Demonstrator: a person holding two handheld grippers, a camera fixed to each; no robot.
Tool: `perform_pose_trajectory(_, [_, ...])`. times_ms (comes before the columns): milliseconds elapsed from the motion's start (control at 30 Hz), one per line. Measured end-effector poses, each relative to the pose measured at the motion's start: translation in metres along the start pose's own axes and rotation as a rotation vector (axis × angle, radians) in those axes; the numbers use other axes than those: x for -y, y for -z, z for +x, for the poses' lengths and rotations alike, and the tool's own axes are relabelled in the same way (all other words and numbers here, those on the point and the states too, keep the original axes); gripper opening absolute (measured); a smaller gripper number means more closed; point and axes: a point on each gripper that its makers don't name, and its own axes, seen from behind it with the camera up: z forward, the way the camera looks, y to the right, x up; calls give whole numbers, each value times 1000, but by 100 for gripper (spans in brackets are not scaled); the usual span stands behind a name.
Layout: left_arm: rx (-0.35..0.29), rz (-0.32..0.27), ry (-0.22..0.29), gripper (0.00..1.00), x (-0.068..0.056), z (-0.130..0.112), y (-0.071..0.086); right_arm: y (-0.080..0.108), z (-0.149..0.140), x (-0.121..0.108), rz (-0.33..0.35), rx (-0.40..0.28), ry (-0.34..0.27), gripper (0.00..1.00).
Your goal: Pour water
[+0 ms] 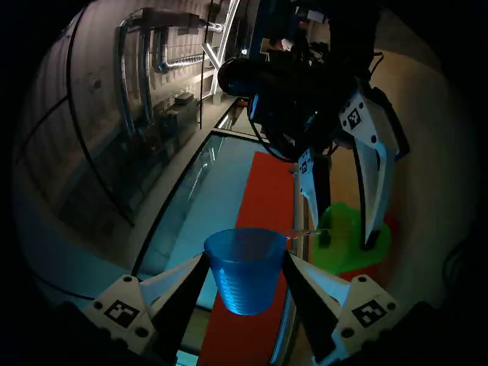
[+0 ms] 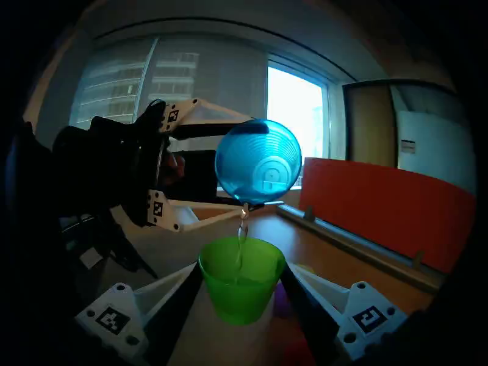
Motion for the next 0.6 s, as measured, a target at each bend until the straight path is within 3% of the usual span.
perform_pose_trajectory(600, [2, 2, -50, 84, 5, 0, 0, -1, 1, 0, -2, 0, 1, 91])
